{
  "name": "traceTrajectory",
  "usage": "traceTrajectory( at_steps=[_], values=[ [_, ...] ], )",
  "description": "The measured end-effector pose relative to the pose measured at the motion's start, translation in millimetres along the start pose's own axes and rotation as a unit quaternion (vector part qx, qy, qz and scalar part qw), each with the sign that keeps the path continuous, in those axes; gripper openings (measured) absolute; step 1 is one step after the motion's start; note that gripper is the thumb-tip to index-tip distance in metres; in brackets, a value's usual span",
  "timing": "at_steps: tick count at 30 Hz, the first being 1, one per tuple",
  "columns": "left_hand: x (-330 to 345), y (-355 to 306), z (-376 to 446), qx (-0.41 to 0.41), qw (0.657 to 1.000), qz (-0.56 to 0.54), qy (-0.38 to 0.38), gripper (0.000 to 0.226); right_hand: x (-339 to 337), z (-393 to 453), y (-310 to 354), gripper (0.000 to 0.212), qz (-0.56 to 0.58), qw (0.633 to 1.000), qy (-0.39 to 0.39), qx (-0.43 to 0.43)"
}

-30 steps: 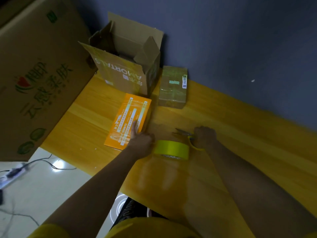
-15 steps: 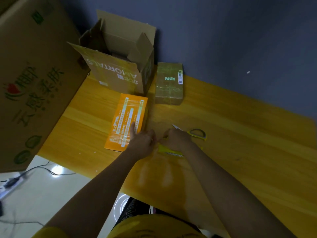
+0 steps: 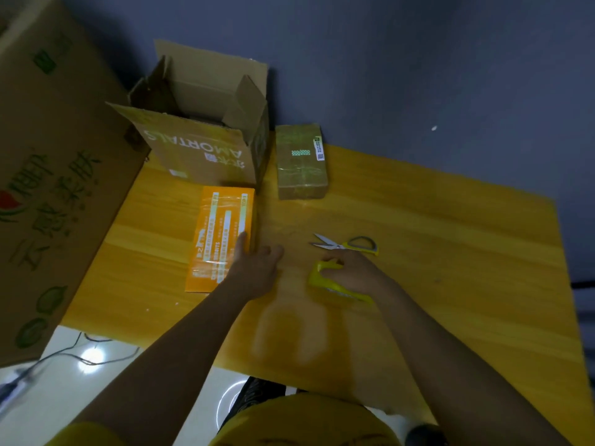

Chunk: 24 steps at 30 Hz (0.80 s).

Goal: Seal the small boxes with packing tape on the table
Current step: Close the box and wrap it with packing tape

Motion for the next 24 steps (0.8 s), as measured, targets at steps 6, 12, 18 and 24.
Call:
traceTrajectory(
  at_steps=[6,12,18,24],
  values=[
    [-5,-31,14,0.042,0.999,0.022,0.001,0.041,-37,-46,-46,0.036,0.105,0.961,-0.254,0.010],
    [-11,-80,32,0.067,0.994,-0.085,-0.014,0.034,-76,-76,-125,0.048,0.044,0.913,-0.394,0.099],
    [-4,-109,53,0.048,0.993,-0.108,-0.016,0.034,-115,-79,-215,0.042,-0.098,0.893,-0.400,0.184],
    [5,-126,67,-0.013,0.998,-0.066,-0.018,0.039,-127,-52,-268,0.048,-0.175,0.911,-0.307,0.211]
  ],
)
Point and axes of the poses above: each hand's wrist, its own z-axis towards the middle knuckle, its own x-axis out of the palm, y = z × x, the point moved 8 cm from there along z, towards the middle knuckle, and after that the axes turned 2 degrees about -x, right-handed, at the moved point
